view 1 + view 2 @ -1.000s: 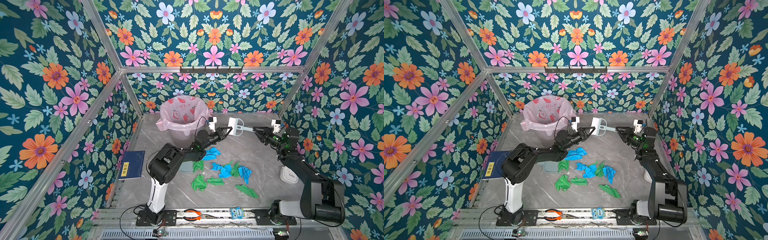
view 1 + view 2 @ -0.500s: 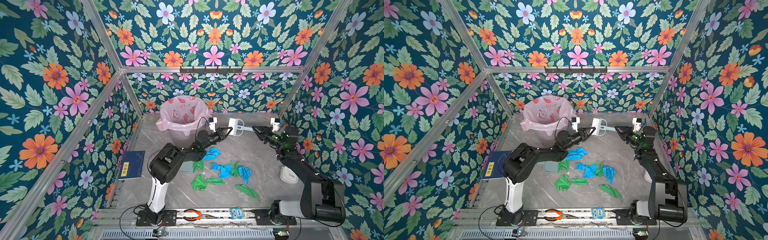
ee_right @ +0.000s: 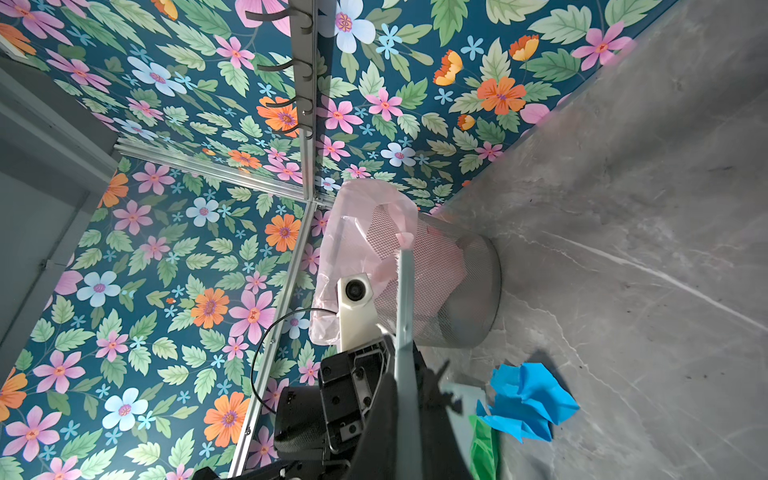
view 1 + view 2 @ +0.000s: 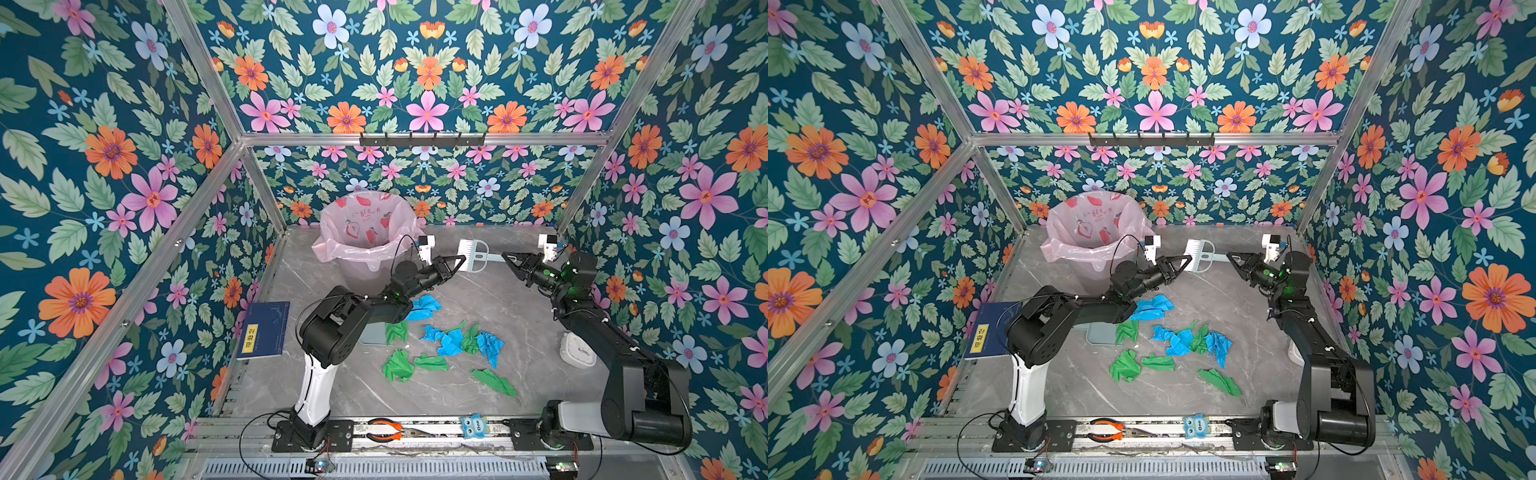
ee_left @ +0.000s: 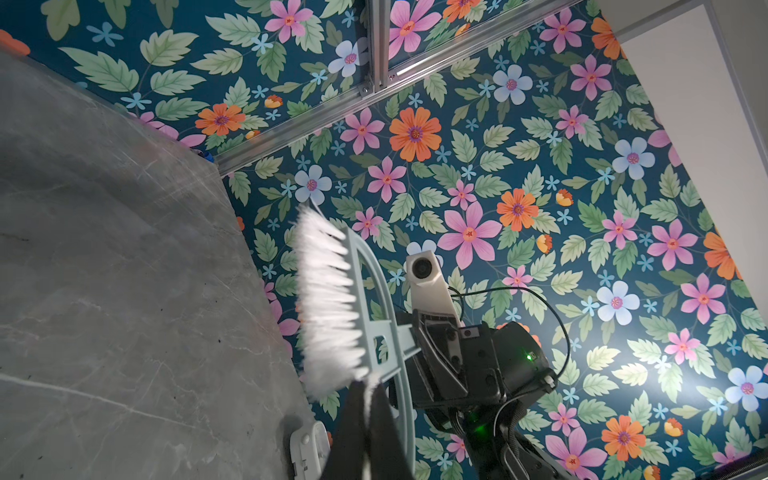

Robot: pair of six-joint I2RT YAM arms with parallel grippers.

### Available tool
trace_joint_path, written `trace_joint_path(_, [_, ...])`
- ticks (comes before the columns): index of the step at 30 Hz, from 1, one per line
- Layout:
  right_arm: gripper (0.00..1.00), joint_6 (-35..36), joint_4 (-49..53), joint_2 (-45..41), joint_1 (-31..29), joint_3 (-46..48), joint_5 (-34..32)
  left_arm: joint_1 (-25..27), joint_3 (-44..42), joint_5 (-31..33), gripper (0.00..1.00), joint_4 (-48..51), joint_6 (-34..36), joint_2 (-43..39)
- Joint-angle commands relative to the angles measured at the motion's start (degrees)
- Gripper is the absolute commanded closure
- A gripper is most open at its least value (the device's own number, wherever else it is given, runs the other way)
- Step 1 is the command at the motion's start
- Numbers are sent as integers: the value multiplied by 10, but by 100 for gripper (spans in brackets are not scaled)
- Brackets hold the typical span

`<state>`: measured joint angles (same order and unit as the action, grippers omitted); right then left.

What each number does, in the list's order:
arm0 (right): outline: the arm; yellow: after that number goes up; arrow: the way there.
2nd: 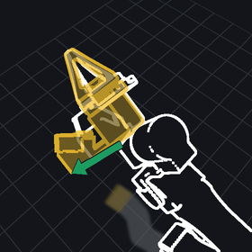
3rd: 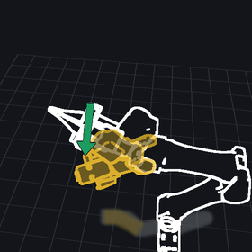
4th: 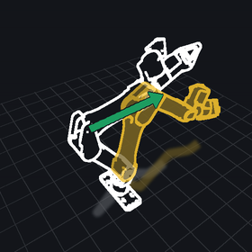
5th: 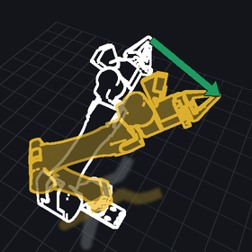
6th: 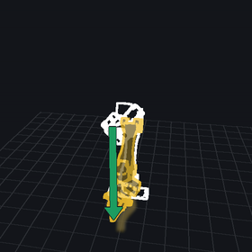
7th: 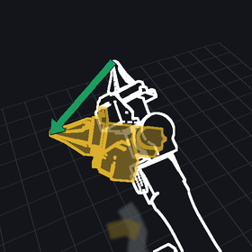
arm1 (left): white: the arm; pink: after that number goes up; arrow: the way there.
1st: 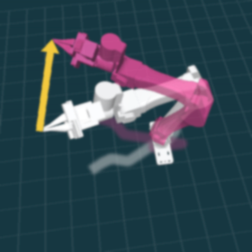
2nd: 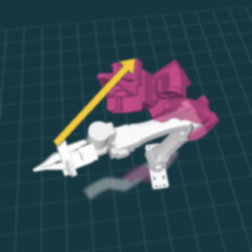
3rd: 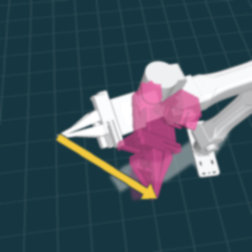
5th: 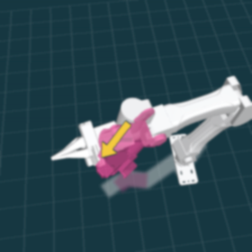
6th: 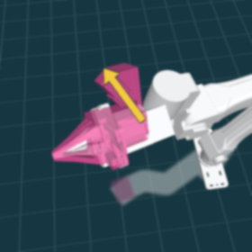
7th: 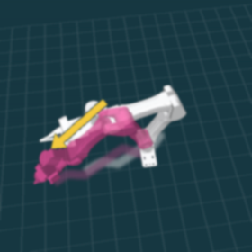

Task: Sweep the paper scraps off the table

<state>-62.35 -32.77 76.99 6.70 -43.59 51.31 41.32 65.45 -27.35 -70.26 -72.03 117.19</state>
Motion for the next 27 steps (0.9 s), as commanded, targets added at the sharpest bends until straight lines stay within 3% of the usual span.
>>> trace_joint_path(1, [100,13,1,-6,0,0,-2,0,2,-5,100,-31,0,-5])
trace_joint_path(3, [100,18,11,-11,0,-1,-4,0,-1,-6,100,-27,5,-8])
trace_joint_path(4, [100,23,22,-13,0,-4,-5,0,-2,-6,85,-24,9,-11])
trace_joint_path(6, [100,34,43,-19,0,-9,-11,0,-10,0,23,-9,19,-20])
trace_joint_path(7, [100,43,61,-24,-1,-13,-15,0,-15,3,1,9,31,-27])
trace_joint_path(12, [100,85,142,-44,-1,-32,-36,-1,-33,22,0,162,135,-83])
trace_joint_path(17, [100,131,242,-58,-1,-51,-55,15,5,129,0,503,344,-172])
trace_joint_path(19, [100,146,264,-64,-1,-49,-56,20,7,176,0,594,390,-201])
trace_joint_path(23, [100,166,306,-83,-2,-45,-59,31,-44,257,0,678,423,-277])
trace_joint_path(27, [100,189,355,-103,-2,-54,-66,31,-118,330,0,711,392,-360])
